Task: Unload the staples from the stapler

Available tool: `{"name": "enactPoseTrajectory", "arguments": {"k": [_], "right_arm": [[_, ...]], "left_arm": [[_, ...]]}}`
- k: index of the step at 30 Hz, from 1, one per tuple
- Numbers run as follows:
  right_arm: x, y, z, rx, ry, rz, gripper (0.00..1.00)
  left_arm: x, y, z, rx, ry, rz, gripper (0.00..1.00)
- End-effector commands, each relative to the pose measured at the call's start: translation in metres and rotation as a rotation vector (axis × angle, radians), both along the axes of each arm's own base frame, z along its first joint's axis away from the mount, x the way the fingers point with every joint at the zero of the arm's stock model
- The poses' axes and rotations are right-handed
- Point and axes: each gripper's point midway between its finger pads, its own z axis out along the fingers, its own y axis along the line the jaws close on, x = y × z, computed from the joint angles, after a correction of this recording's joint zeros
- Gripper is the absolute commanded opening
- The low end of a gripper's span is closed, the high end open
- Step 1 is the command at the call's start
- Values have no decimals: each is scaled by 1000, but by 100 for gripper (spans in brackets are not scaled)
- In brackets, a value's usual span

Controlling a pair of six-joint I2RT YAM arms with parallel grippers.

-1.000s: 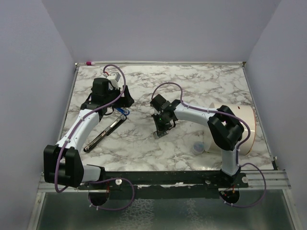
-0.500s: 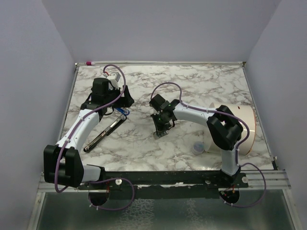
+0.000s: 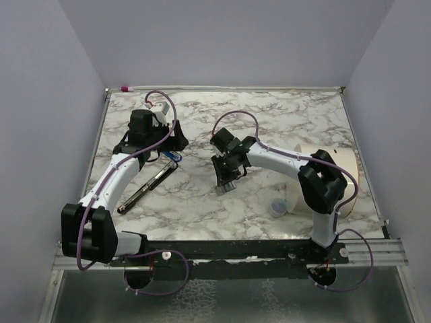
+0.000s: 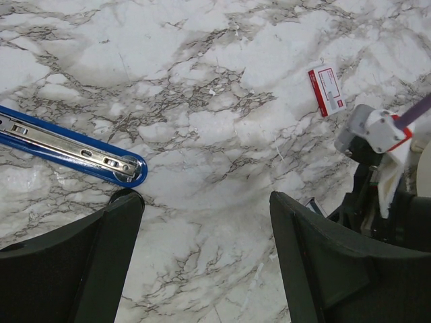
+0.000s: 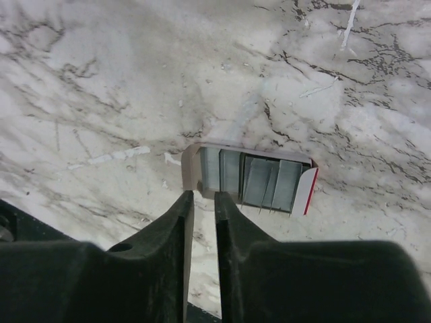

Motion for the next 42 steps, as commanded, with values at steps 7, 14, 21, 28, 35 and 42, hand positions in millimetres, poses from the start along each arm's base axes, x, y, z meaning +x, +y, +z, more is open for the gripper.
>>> {"name": "enactPoseTrajectory", "arguments": {"k": [7, 14, 21, 28, 35, 42], "right_arm": [[12, -27, 26, -21, -110, -46, 31], [17, -42, 13, -71, -95, -54, 29], [22, -53, 4, -106, -91, -50, 29], [22, -48, -6, -66, -49, -34, 22], [22, -53, -17, -107, -36, -36, 18], [22, -47, -14, -91, -24, -29, 18]], "left_arm": [[-5, -6, 11, -29, -45, -45, 80], [-7, -8, 10, -39, -43, -54, 80], [-7, -10, 9, -48, -40, -65, 80], [-7, -11, 8, -49, -38, -67, 80], [-7, -12, 7, -53, -33, -70, 80], [-7, -12, 6, -53, -31, -71, 80]]}}
